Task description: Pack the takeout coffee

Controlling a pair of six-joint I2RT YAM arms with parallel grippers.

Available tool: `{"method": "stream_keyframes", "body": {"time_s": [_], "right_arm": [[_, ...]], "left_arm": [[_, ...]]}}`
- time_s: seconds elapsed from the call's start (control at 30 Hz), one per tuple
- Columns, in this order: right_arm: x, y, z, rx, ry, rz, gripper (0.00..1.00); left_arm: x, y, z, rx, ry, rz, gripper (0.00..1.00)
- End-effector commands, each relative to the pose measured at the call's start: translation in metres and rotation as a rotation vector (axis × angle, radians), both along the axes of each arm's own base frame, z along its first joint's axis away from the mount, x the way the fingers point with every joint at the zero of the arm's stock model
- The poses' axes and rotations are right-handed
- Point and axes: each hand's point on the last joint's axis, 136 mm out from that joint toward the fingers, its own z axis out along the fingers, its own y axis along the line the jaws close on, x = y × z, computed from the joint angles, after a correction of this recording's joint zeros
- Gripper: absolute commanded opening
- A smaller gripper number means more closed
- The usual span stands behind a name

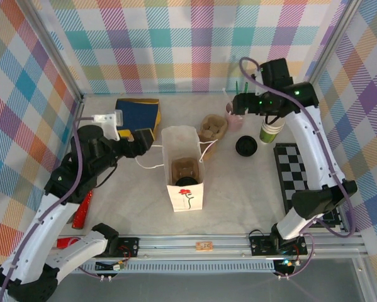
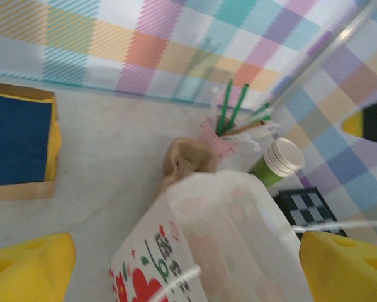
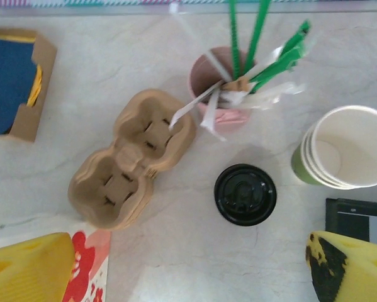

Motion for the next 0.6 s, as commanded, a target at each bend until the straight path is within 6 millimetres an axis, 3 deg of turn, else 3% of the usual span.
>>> {"method": "stream_keyframes", "body": {"time_s": [0.0,0.1,0.3,0.4,0.57], "right_arm": [[0.026,-0.003,0.011,0.073,-0.043,-0.009,0.93],[0.048,-0.014,0.004,0.087,-0.031,-0.041,0.92],[0.103,-0.031,-0.017,0.085,-0.04,-0.07,0.9],[0.127,-0.04,-0.026,0.08,-0.045,-0.07,0.87],[0.159,-0.036,-0.047,0.098,-0.04,-0.03,0.83]], "left_arm": [[0.02,0.005,0.023,-0.088,0.015,0.036,0.91],[0.046,0.013,0.02,-0.114,0.051,0.07,0.91],[0.09,0.036,-0.007,-0.238,0.135,0.128,0.9],[0.093,0.037,-0.02,-0.226,0.164,0.117,0.9],[0.086,0.041,-0.037,-0.166,0.188,0.117,0.9]]}}
